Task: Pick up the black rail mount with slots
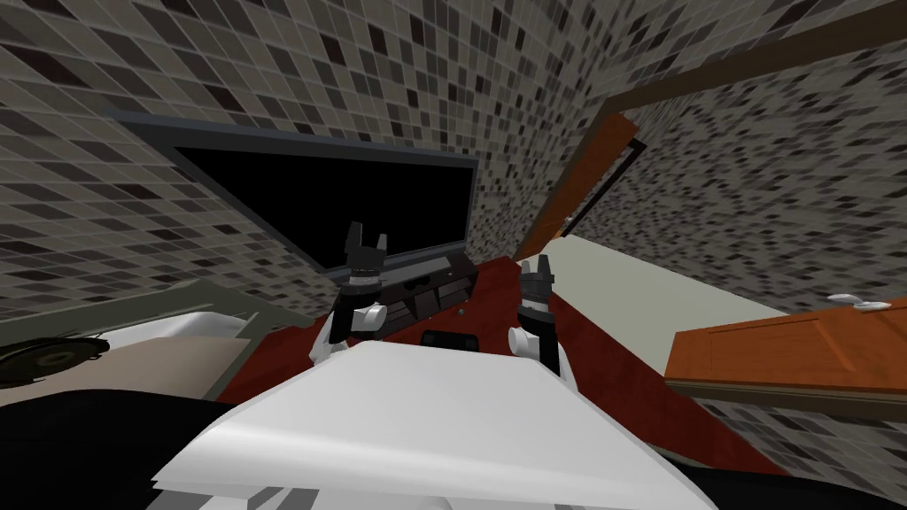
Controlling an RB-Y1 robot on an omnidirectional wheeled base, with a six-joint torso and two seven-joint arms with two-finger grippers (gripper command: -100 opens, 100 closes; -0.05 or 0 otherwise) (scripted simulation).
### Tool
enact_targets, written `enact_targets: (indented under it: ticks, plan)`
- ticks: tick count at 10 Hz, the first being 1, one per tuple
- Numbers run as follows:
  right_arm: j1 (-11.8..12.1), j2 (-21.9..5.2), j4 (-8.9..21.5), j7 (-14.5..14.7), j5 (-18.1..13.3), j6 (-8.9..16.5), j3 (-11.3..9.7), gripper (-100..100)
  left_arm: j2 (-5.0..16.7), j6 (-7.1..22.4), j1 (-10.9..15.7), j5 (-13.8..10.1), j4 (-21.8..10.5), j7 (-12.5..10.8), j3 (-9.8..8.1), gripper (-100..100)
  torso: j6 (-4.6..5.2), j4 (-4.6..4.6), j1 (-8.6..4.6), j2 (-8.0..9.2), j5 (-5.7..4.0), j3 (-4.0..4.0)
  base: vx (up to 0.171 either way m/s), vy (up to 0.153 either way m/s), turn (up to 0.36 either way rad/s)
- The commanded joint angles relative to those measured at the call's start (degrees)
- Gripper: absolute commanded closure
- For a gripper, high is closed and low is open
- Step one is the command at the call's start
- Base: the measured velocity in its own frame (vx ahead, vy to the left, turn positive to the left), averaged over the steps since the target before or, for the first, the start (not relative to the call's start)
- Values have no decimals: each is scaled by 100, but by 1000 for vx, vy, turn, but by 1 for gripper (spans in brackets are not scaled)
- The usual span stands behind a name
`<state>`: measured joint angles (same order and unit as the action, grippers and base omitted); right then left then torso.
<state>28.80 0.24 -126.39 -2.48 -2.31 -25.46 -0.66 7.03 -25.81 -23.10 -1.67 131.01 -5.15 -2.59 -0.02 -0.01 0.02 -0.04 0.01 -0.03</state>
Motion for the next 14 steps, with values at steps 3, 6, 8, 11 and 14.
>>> enact_targets:
  ticks: [3,6,8,11,14]
  plan:
    - [-1,0,0,0,0,0,0,0,119,572,239,-73,-412,62,-247,-100,2,1,0,2,0,1,0,1,81]
    - [-1,0,0,0,0,0,0,0,163,1035,470,-139,-784,124,-474,-100,2,1,1,4,0,2,-3,5,102]
    - [-1,0,0,0,0,0,0,0,174,1252,594,-174,-982,157,-596,-100,2,1,2,5,0,3,-4,5,80]
    - [0,0,0,0,0,0,0,0,181,1603,723,-210,-1186,192,-723,-100,1,1,2,4,1,2,-3,3,82]
    - [-1,0,0,0,0,0,0,0,191,2096,992,-280,-1616,268,-983,-100,2,1,1,4,0,2,-1,3,104]
